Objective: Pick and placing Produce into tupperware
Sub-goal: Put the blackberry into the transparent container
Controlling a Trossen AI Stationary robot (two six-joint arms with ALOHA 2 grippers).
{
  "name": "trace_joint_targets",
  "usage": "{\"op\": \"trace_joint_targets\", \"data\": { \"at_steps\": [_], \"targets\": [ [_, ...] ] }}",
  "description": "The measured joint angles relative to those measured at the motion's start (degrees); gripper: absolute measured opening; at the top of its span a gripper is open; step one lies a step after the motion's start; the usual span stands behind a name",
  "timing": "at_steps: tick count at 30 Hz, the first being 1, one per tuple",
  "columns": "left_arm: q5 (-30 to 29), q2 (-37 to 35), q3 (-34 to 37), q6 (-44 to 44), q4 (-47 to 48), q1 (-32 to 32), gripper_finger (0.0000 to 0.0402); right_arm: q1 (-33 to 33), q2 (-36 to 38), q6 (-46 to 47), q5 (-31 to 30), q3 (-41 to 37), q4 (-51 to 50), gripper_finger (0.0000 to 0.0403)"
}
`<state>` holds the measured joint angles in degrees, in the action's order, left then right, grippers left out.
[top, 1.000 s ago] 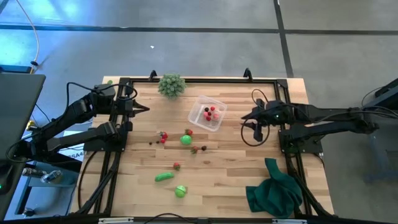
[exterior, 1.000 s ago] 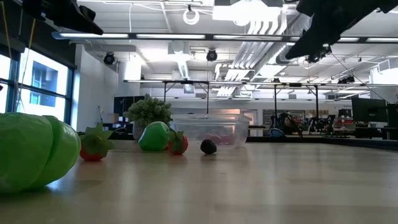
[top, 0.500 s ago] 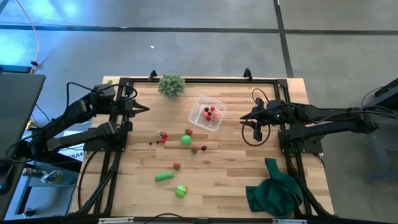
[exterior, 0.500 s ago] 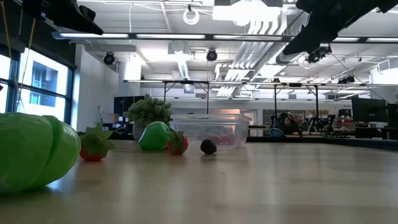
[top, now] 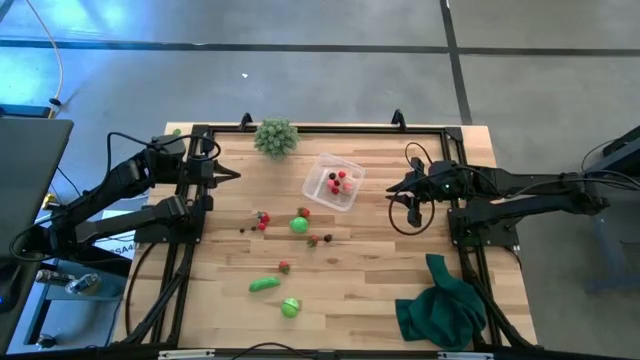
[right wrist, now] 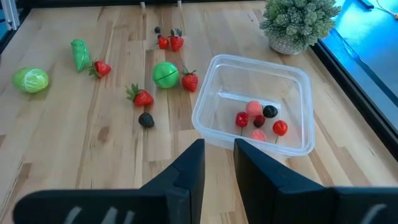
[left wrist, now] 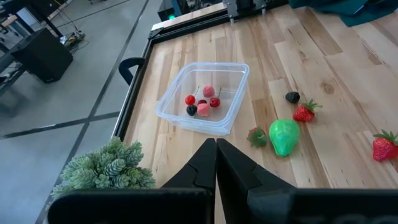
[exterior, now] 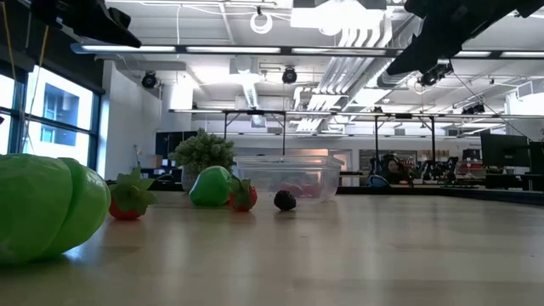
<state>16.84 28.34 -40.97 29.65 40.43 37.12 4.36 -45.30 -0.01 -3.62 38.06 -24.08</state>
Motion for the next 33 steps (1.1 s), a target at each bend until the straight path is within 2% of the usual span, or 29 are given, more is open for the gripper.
{"op": "trace_joint_targets", "data": {
  "at_steps": [6,14,20,22,24,26,28,31,33],
  "targets": [
    [-0.1,0.0,0.0,-0.9,-1.0,0.0,0.0003,0.0,0.0,0.0,0.0,0.0,0.0,0.0075],
    [0.5,0.7,0.0,-29.8,-14.1,0.0,0.0003,0.0,0.0,0.0,0.0,0.0,0.0,0.0075],
    [-2.8,0.9,0.0,-33.8,-15.6,0.0,0.0003,0.0,0.0,0.0,0.0,0.0,0.0,0.0075],
    [-1.3,1.7,0.0,-34.5,-17.8,0.0,0.0003,0.0,0.0,0.0,0.0,0.0,0.0,0.0075],
    [4.2,2.5,0.1,-35.0,-23.3,0.0,0.0003,0.0,0.0,0.0,-0.1,0.0,0.0,0.0075],
    [10.3,3.2,0.1,-36.9,-33.0,-0.4,0.0003,0.0,0.0,0.0,-0.2,0.0,0.0,0.0075],
    [13.5,4.4,0.0,-38.7,-43.7,-2.1,0.0003,0.0,0.0,0.0,-0.2,0.0,0.0,0.0075],
    [12.2,6.2,0.0,-37.8,-54.2,-6.2,0.0003,0.0,0.0,0.0,-0.2,0.0,0.0,0.0075],
    [9.2,7.2,-0.7,-34.3,-54.6,-8.8,0.0003,0.0,0.0,0.0,-0.2,0.0,0.0,0.0075]
  ]
}}
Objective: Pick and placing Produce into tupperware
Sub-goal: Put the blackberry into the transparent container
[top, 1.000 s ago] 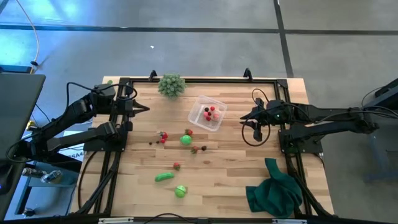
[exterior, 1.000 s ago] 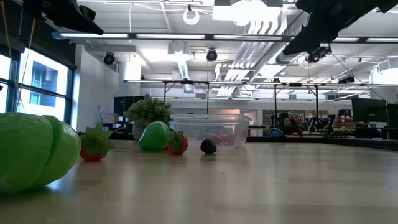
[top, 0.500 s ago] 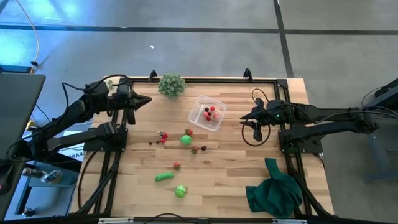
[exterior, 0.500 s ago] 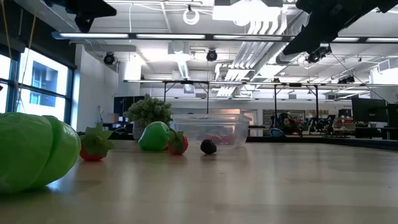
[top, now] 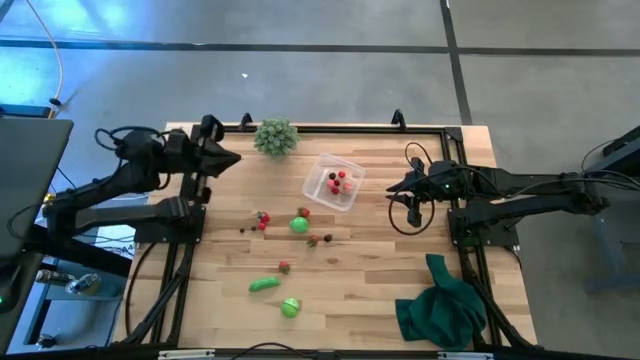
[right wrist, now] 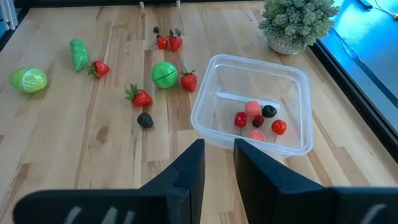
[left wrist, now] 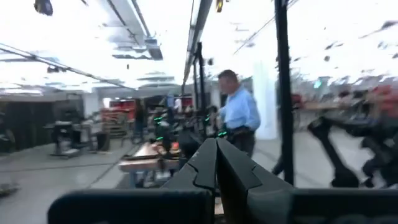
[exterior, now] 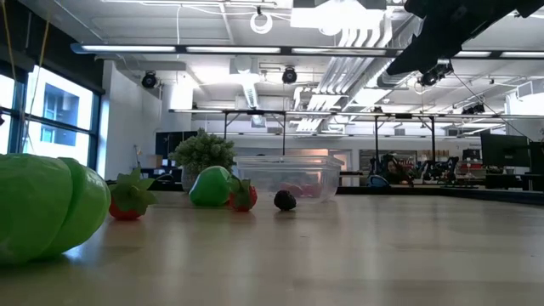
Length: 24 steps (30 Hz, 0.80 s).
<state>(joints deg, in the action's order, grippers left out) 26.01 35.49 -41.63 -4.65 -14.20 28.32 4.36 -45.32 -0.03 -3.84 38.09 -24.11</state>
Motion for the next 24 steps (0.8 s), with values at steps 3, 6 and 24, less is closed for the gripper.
{"op": "trace_joint_targets", "data": {
  "at_steps": [3,6,24],
  "targets": [
    [-3.9,3.2,-3.8,5.6,8.5,-3.5,0.0003,0.0,0.0,0.0,0.0,0.0,0.0,0.0075],
    [-8.2,8.9,-9.4,10.5,21.8,-6.9,0.0003,0.0,0.0,0.0,0.0,0.0,0.0,0.0075],
    [-19.6,52.7,-36.8,23.7,60.7,-23.7,0.0003,0.0,0.0,0.0,0.2,0.0,0.0,0.0075]
  ]
}}
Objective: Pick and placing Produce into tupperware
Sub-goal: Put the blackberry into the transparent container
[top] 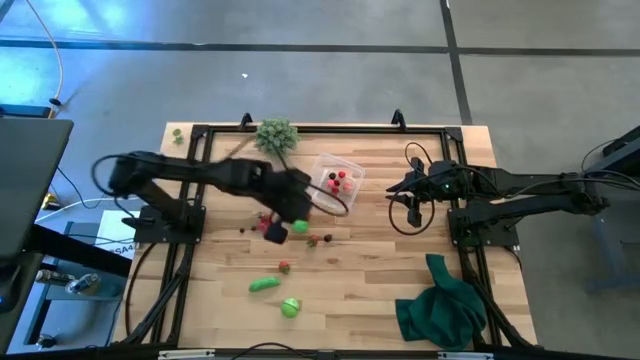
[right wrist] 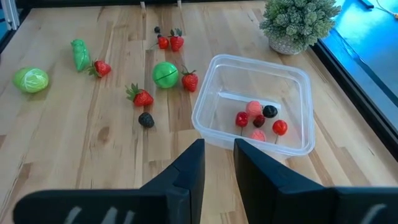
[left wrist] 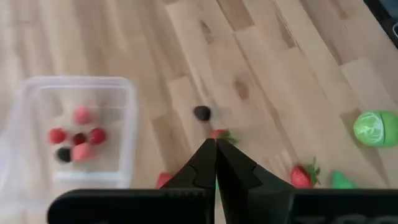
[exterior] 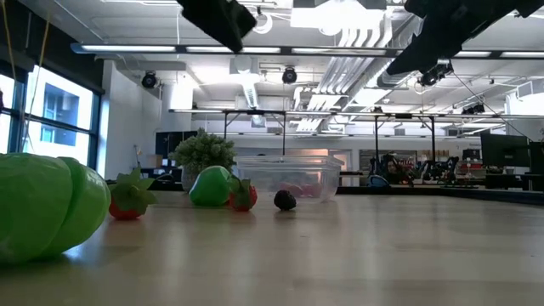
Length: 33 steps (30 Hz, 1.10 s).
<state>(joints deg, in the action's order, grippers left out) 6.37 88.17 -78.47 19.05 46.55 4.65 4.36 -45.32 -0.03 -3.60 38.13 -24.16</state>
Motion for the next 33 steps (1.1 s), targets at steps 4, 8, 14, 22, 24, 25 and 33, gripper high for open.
{"op": "trace_joint_targets", "data": {
  "at_steps": [4,8,14,22,24,25,33],
  "targets": [
    [-0.4,5.9,-0.6,-0.2,-1.6,-2.0,0.0003,0.0,0.0,0.0,0.0,0.0,0.0,0.0075],
    [-0.8,10.9,-0.6,-2.8,-2.3,-2.6,0.0003,0.0,0.0,0.0,0.0,0.0,0.0,0.0075],
    [-0.2,16.6,-0.5,-5.8,-5.9,-2.4,0.0045,0.0,0.0,0.0,0.0,0.0,0.0,0.0075],
    [-0.4,21.6,-0.6,-9.1,-10.2,-2.4,0.0142,0.0,0.0,0.0,-0.1,0.0,-0.8,0.0075],
    [-0.4,22.4,-0.6,-10.3,-11.1,-2.4,0.0157,0.0,0.0,0.0,-0.1,0.0,-1.2,0.0075],
    [-0.6,22.8,-0.6,-10.7,-11.6,-2.4,0.0164,0.0,0.0,0.0,-0.1,0.0,-1.3,0.0075],
    [-3.0,23.8,-0.5,-13.5,-14.2,-2.4,0.0202,0.0,0.0,0.0,-0.3,0.0,-1.4,0.0075]
  ]
}}
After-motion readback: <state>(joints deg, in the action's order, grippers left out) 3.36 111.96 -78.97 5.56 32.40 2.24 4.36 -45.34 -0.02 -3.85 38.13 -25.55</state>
